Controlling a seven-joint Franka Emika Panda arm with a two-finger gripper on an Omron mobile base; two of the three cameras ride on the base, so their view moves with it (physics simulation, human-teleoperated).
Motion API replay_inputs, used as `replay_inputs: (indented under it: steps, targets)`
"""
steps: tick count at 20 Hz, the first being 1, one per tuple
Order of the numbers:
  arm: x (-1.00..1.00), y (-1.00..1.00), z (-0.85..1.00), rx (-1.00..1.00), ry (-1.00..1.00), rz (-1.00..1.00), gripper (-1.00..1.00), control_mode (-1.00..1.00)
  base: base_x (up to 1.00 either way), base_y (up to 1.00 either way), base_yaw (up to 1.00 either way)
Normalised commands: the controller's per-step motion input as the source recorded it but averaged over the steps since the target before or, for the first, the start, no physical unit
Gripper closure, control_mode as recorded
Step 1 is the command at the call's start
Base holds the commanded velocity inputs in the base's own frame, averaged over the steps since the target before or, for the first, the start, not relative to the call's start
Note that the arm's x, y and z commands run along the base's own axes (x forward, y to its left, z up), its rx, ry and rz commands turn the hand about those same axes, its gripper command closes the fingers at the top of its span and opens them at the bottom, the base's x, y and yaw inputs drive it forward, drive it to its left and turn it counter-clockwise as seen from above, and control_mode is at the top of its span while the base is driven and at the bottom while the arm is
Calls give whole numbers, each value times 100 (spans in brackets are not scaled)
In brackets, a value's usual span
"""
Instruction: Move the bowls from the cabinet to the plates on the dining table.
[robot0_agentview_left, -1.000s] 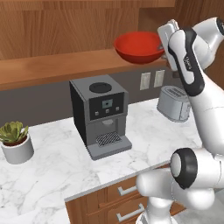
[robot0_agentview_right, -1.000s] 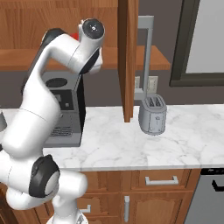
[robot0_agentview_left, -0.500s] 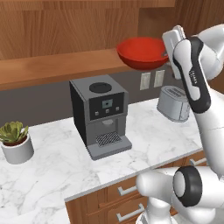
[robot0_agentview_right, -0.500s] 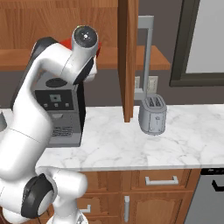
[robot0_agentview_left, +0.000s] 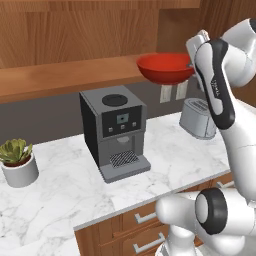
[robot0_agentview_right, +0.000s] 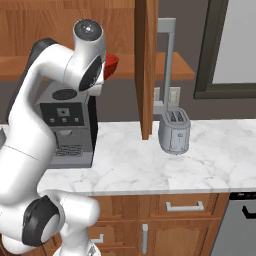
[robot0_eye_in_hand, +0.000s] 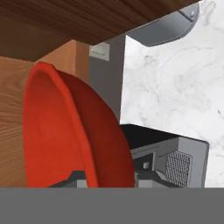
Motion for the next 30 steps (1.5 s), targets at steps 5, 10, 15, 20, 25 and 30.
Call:
replay_inputs:
  steps: [5, 10, 15, 20, 25, 30]
  targets:
    - [-10, -2, 0, 0, 4, -3, 100, 100, -17, -1, -5]
    - [0, 0, 0, 0, 0, 0, 100, 100, -50, -3, -5]
    - [0, 0, 0, 0, 0, 0, 100, 100, -61, -1, 0]
    - [0, 0, 0, 0, 0, 0, 100, 100, -62, -2, 0]
    - [0, 0, 0, 0, 0, 0, 100, 100, -62, 0, 0]
    - [0, 0, 0, 0, 0, 0, 100, 100, -62, 0, 0]
